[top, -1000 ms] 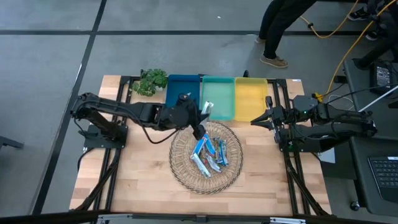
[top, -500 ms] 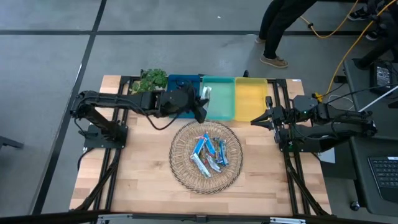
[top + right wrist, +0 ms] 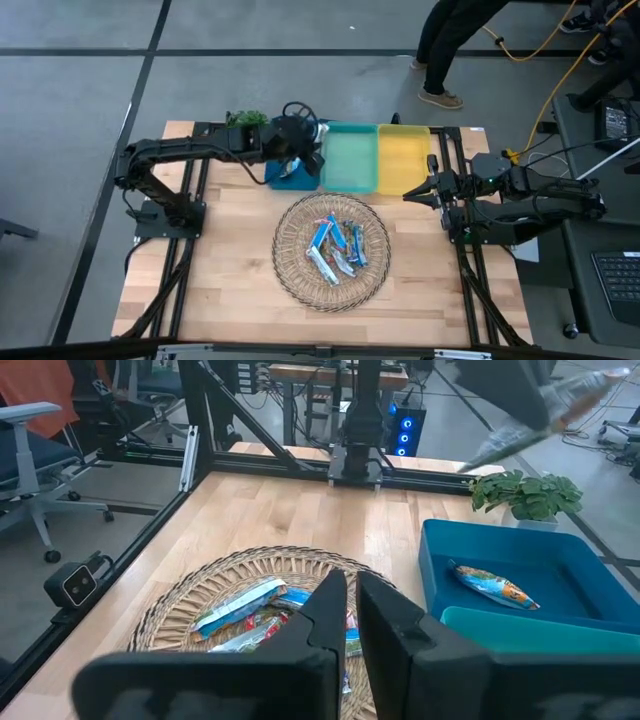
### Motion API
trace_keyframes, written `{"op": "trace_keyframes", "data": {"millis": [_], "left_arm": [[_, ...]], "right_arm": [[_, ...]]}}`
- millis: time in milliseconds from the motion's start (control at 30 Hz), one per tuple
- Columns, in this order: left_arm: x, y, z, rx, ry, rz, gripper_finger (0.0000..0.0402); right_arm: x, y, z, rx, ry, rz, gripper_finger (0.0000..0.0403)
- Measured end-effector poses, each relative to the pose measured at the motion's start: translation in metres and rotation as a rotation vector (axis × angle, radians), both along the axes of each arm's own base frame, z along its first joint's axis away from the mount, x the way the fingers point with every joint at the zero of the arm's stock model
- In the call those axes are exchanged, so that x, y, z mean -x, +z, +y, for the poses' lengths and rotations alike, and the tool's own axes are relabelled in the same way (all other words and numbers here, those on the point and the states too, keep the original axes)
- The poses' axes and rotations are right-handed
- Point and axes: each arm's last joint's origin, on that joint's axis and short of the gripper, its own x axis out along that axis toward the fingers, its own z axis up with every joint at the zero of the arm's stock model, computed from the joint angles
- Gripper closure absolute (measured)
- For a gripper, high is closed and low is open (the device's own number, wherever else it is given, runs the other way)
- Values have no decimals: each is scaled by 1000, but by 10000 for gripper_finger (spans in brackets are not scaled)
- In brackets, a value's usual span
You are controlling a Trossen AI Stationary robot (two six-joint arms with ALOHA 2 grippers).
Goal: Pick and place Granola Bars by type
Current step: Put the yellow granola bar into the blue bin
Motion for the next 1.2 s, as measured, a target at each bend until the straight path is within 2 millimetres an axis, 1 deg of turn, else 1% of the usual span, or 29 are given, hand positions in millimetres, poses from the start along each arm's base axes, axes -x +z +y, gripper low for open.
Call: {"op": "trace_keyframes", "data": {"millis": [400,667,867,1067,1200], "left_arm": [[7,-1,22,-115,-62,113,357],[14,-5,35,-172,-88,224,357],[21,-7,48,-218,-67,296,357],[28,-7,61,-232,-36,325,357],[28,-13,72,-220,-20,350,357]], "right_arm": [[0,0,0,0,0,0,370],[0,0,0,0,0,0,370],[0,0,0,0,0,0,370],[0,0,0,0,0,0,370],[0,0,0,0,1,0,370]]}}
